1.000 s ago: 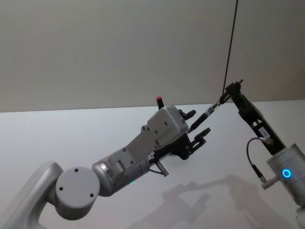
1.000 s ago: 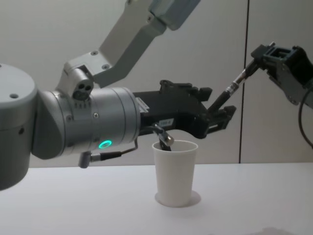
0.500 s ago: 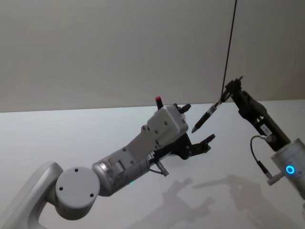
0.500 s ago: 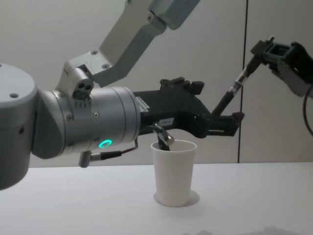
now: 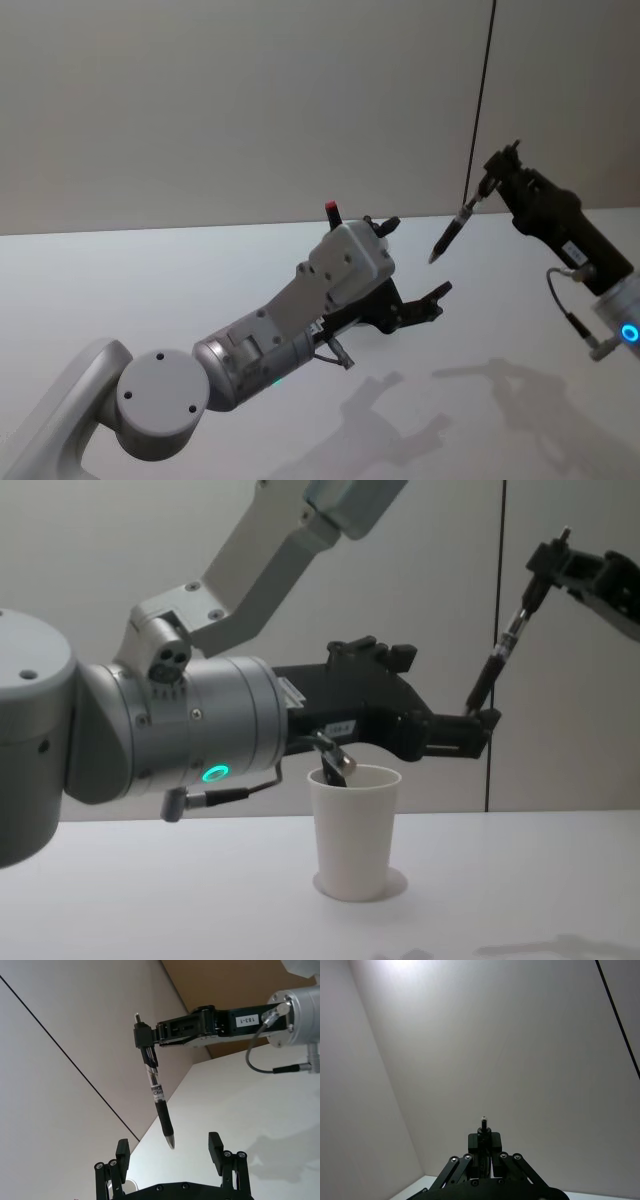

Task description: Place the pen into the pen holder.

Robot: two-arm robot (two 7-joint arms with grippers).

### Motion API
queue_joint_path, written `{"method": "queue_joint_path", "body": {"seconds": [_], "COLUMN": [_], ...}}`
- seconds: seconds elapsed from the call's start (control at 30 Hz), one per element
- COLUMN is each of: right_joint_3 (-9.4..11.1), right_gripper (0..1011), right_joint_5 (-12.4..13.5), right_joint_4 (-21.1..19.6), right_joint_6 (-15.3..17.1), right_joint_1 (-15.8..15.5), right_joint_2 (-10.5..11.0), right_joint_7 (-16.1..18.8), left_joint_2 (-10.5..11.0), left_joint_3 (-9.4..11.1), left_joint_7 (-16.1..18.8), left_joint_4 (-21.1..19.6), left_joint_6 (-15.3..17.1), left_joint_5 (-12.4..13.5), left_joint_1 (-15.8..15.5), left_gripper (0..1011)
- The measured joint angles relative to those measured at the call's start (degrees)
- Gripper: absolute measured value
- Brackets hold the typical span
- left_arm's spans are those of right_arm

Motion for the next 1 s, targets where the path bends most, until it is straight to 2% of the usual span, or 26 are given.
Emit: {"method": "queue_joint_path", "body": {"seconds": [0.4,1.0], "right_joint_3": [0.59,-0.67], "right_gripper": [131,131], "right_joint_5": [-4.92,-7.06], "right_joint_4": [6.09,19.47], "right_joint_6": [-3.20,-9.14], "right_joint_1": [5.22,13.61], "right_joint_2": [0.58,-1.65], "right_joint_7": [4.93,12.72], "left_joint_2": [0.00,0.00], "left_joint_3": [0.00,0.00], "left_joint_7": [0.00,0.00], "left_joint_4": [0.00,0.01], "left_joint_6": [0.00,0.01], "left_joint_5": [0.00,0.01], "left_joint_1": [0.00,0.00], "left_gripper": [1000,1000]}}
